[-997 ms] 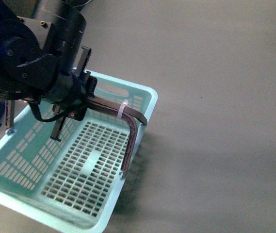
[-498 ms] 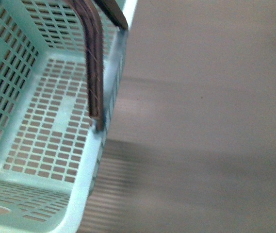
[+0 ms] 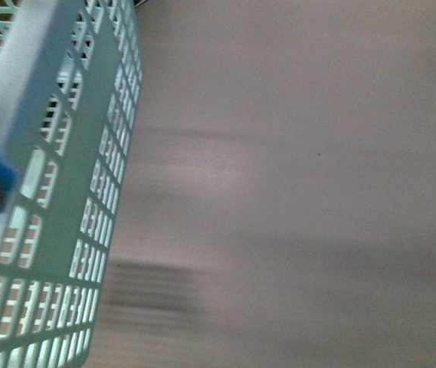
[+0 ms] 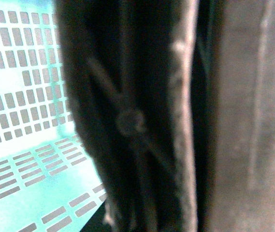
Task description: Pick mango and avocado into basket
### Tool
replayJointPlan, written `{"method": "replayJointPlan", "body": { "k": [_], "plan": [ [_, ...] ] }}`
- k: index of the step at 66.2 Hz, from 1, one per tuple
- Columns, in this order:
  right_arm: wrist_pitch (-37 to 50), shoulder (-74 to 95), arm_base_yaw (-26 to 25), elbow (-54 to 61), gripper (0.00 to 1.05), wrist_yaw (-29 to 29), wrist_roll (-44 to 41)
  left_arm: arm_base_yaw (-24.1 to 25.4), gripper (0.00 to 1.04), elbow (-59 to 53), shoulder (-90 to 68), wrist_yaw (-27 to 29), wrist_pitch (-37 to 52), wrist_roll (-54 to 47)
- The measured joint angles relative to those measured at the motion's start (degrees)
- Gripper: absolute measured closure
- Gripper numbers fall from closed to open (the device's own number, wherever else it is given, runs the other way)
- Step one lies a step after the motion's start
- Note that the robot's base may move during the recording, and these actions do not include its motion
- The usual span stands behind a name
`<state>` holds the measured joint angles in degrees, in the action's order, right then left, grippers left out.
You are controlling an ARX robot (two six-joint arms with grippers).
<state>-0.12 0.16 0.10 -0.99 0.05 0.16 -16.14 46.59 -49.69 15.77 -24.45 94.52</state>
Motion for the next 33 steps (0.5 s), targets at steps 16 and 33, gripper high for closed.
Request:
{"method": "replayJointPlan", "body": {
  "k": [16,33],
  "plan": [
    [0.0,0.0,0.0,0.0,0.09,0.0,0.0,0.5,0.91,1.1,1.5,1.2,-0.4,-0.3],
    [0.0,0.0,0.0,0.0,0.09,0.0,0.0,0.5,0.91,1.1,1.5,0.7,-0.4,-0.1]
  ]
}}
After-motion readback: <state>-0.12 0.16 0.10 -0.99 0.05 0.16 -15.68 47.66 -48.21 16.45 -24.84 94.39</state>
